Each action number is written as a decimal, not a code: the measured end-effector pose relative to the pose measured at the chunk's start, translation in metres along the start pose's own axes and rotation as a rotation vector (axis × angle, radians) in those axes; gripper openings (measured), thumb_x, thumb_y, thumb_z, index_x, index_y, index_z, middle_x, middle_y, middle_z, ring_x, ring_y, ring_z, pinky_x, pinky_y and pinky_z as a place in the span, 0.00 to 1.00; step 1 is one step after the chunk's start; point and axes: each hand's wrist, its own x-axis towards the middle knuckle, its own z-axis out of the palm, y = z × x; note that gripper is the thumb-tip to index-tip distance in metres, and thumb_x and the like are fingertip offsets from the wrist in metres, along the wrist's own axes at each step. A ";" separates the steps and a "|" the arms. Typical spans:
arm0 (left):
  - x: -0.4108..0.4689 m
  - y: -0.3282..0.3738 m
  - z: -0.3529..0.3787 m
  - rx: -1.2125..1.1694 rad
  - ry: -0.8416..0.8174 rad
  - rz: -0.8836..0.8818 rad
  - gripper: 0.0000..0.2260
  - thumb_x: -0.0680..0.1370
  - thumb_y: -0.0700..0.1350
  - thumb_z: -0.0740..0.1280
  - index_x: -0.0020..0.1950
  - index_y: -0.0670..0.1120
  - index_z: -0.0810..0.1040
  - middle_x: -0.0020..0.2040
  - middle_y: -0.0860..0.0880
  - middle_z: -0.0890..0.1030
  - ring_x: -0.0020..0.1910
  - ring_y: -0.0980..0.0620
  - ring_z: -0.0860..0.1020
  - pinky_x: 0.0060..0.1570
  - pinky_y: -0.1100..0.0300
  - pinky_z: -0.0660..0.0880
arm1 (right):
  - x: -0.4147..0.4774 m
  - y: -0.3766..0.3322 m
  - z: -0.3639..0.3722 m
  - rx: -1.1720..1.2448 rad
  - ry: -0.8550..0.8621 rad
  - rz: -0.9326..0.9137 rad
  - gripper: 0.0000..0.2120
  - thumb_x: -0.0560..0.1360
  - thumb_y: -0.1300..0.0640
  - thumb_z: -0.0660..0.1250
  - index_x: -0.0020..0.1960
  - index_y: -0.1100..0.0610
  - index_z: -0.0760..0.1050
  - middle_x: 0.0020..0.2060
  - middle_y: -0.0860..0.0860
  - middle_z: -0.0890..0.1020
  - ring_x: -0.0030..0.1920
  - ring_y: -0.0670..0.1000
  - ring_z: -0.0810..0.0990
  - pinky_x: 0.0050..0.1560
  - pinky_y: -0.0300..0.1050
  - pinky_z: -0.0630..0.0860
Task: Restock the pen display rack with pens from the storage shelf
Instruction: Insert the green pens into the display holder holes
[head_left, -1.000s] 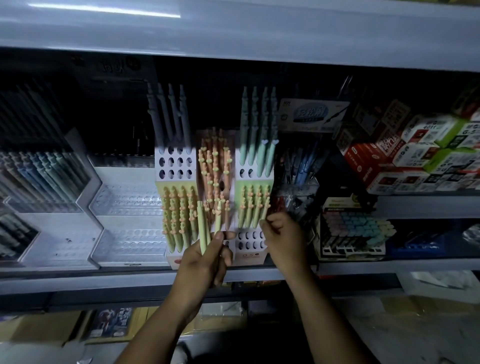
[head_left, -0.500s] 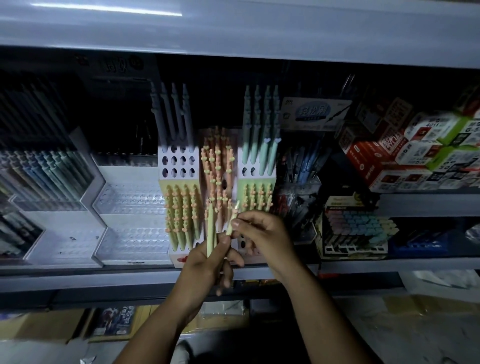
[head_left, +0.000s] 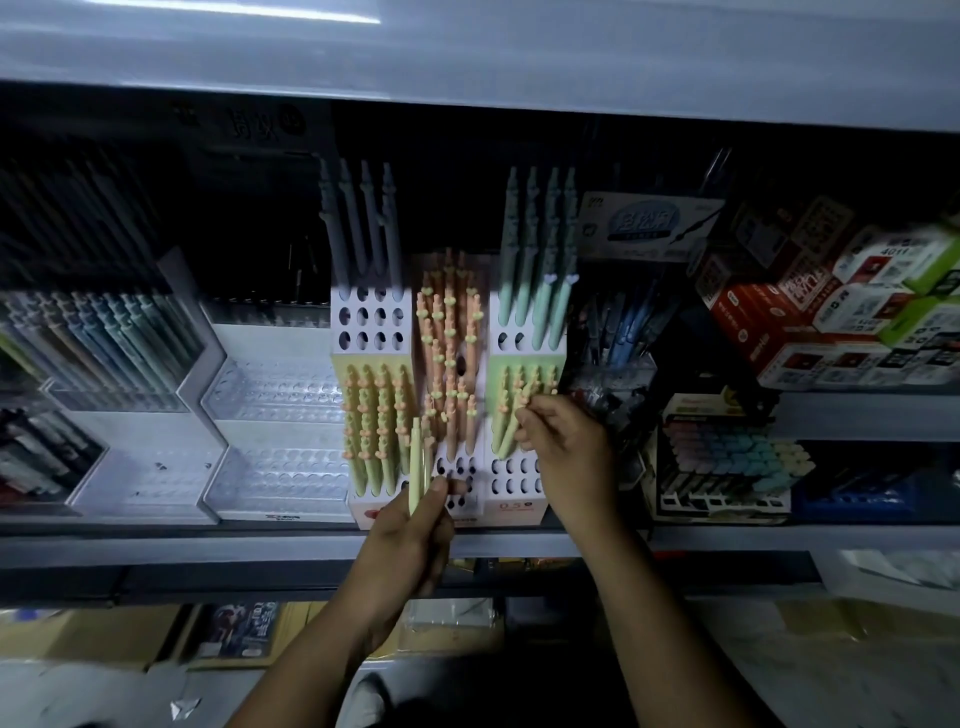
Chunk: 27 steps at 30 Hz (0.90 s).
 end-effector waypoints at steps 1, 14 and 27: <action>-0.001 0.001 0.000 0.004 -0.019 -0.009 0.22 0.84 0.57 0.60 0.62 0.39 0.77 0.29 0.48 0.64 0.24 0.52 0.61 0.26 0.59 0.61 | -0.001 0.002 0.001 -0.037 -0.001 -0.025 0.12 0.80 0.59 0.69 0.43 0.44 0.78 0.39 0.50 0.84 0.41 0.51 0.84 0.48 0.57 0.81; -0.003 -0.006 0.010 0.023 -0.120 0.030 0.16 0.85 0.54 0.59 0.58 0.43 0.79 0.34 0.47 0.67 0.25 0.53 0.62 0.26 0.60 0.61 | -0.006 0.029 0.004 -0.211 -0.064 -0.091 0.04 0.82 0.54 0.66 0.49 0.48 0.77 0.40 0.46 0.83 0.44 0.48 0.85 0.46 0.56 0.82; -0.003 0.000 0.013 -0.047 -0.057 0.068 0.14 0.85 0.54 0.59 0.48 0.52 0.81 0.34 0.48 0.66 0.27 0.52 0.62 0.28 0.59 0.59 | 0.002 0.030 0.009 -0.432 -0.144 -0.213 0.07 0.81 0.58 0.67 0.46 0.60 0.78 0.38 0.55 0.79 0.38 0.54 0.77 0.39 0.50 0.75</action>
